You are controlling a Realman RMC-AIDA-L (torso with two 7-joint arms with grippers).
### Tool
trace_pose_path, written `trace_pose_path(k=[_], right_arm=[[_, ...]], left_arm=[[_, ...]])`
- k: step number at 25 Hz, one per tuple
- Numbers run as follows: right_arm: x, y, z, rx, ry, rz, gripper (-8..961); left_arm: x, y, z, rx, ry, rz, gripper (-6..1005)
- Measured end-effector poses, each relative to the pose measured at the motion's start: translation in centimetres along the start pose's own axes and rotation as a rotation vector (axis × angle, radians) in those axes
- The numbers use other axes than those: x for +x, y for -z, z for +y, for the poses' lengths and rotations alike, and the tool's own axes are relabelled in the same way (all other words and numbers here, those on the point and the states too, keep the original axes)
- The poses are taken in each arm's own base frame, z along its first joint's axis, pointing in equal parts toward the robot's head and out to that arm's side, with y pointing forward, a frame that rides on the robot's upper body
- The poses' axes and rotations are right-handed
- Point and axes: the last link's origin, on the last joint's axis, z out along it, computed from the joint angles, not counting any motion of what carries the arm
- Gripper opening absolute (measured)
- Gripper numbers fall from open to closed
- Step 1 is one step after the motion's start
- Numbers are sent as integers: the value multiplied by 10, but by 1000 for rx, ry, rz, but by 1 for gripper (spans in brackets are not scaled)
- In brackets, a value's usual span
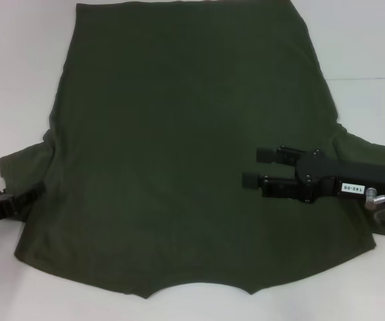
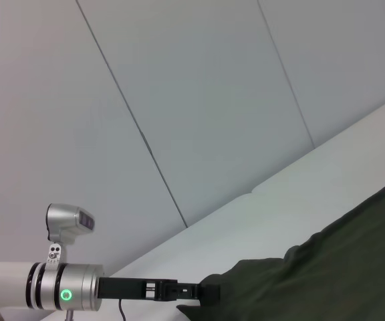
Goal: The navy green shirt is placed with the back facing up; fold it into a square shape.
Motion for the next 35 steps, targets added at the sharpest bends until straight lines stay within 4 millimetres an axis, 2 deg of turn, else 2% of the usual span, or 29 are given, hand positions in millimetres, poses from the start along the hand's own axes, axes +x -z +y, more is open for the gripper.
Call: trace_pose_path(k=[4, 11, 17, 23, 35], right_arm=[[0, 1, 0, 0, 1, 0, 899], [1, 1, 0, 0, -2, 0, 898], [1, 1, 1, -1, -3, -1, 898], [2, 0, 1, -3, -11, -11, 898], [6, -1, 2, -2, -31, -24, 898]], left_arm=[[0, 0, 0, -1, -7, -7, 852], [1, 0, 1, -1, -6, -6, 433], [4, 0, 0, 1, -8, -4, 249], [7, 0, -2, 7, -11, -5, 13], [32, -1, -14, 70, -76, 21, 12]])
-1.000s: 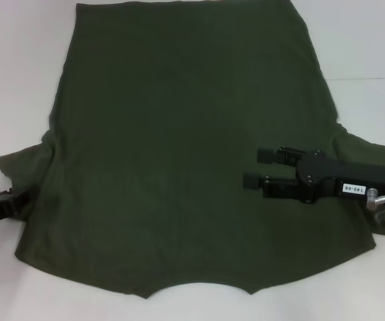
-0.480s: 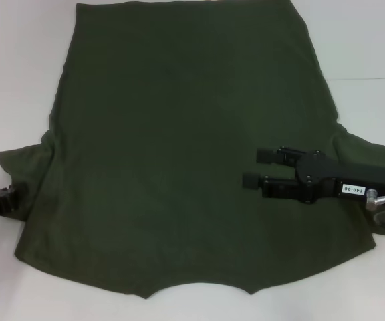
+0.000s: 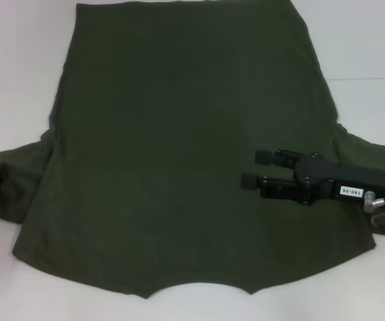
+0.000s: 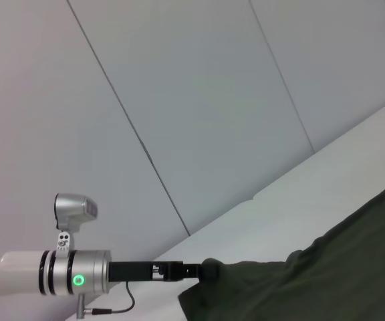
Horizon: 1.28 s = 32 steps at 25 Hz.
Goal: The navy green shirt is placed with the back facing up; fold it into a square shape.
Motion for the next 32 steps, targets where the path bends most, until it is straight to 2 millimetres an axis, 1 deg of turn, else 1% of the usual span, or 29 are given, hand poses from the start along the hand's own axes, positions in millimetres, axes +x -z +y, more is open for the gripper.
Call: trace_pose_path(k=[2, 6, 17, 32], right_arm=[[1, 0, 0, 1, -4, 0, 897], [3, 2, 0, 3, -10, 0, 897], [4, 3, 0, 7, -12, -3, 897], [3, 3, 0, 8, -11, -10, 898]], left_arm=[[6, -2, -6, 35, -32, -5, 12], [12, -1, -11, 70, -58, -1, 13], [26, 0, -21, 137, -100, 30, 12], [38, -7, -21, 188, -168, 49, 13]])
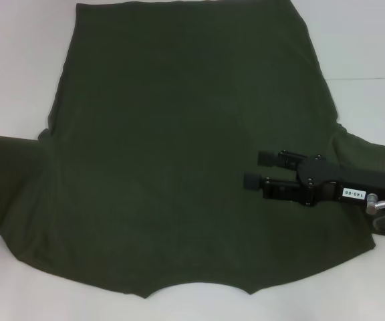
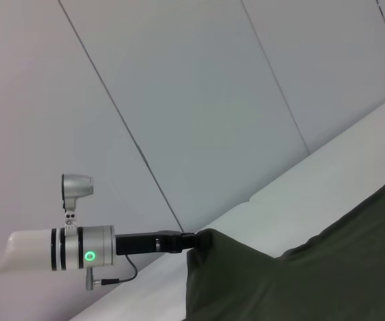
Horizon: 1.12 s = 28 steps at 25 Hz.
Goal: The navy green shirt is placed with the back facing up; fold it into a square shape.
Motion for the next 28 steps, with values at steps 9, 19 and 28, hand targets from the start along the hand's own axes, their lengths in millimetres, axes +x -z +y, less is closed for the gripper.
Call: trace_pose_path(k=[9, 19, 28], right_arm=[[0, 0, 0, 0, 1, -1, 897], [0, 0, -1, 9, 1, 0, 898], [0, 0, -2, 14, 1, 1, 897]], left_arm=[[16, -9, 9, -21, -15, 29, 14], [15, -13, 23, -59, -4, 32, 13], [8, 21, 44, -323, 118, 42, 12]])
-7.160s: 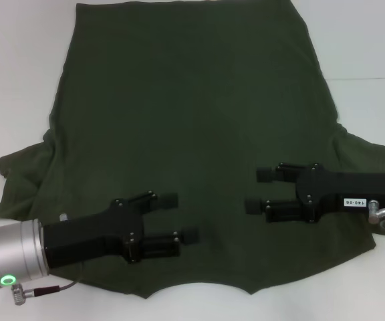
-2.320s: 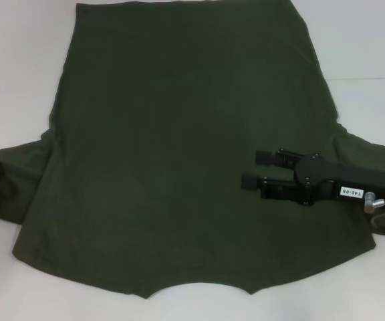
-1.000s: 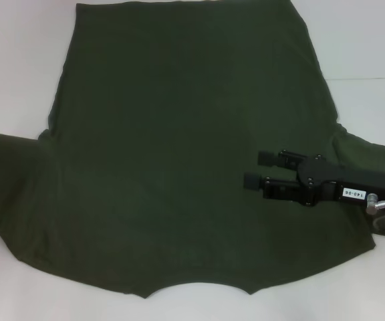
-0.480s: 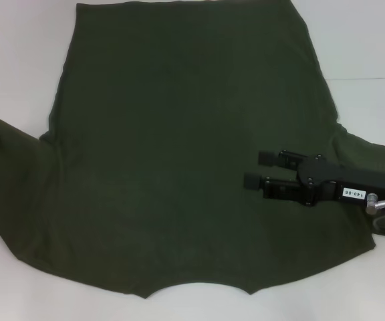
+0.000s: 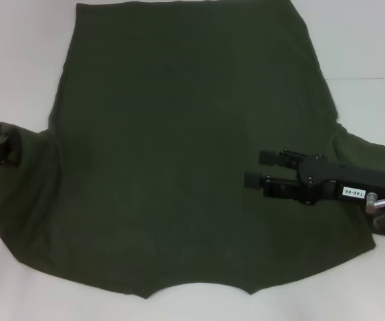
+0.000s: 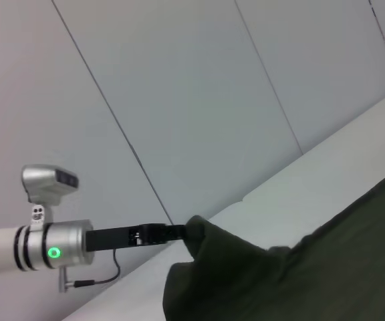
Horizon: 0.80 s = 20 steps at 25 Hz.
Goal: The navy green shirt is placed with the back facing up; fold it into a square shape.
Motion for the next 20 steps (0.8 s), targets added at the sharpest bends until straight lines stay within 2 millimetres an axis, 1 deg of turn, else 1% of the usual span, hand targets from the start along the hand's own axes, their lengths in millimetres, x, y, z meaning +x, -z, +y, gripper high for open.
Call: trace_pose_path(k=[3, 6, 8, 9, 10, 12, 17, 20], right_arm=[[0, 0, 0, 0, 0, 0, 897], [0, 0, 0, -1, 1, 0, 897], [-1, -1, 0, -2, 2, 0, 897], [-1, -1, 0, -2, 2, 0, 897], [-1, -1, 0, -2, 2, 0, 897], [-1, -1, 0, -2, 2, 0, 897], [-1, -1, 0, -4, 4, 0, 898], [-2, 0, 0, -4, 7, 0, 898]], left_arm=[[1, 3, 12, -85, 28, -4, 12], [0, -2, 25, -148, 58, -5, 12], [-3, -11, 36, -176, 75, -7, 12], [-3, -11, 36, -176, 75, -7, 12], [-6, -21, 46, -208, 97, -12, 12], [-9, -29, 54, -243, 132, -15, 17], [-17, -40, 68, -295, 203, -8, 195], [-20, -42, 75, -337, 234, -8, 257]])
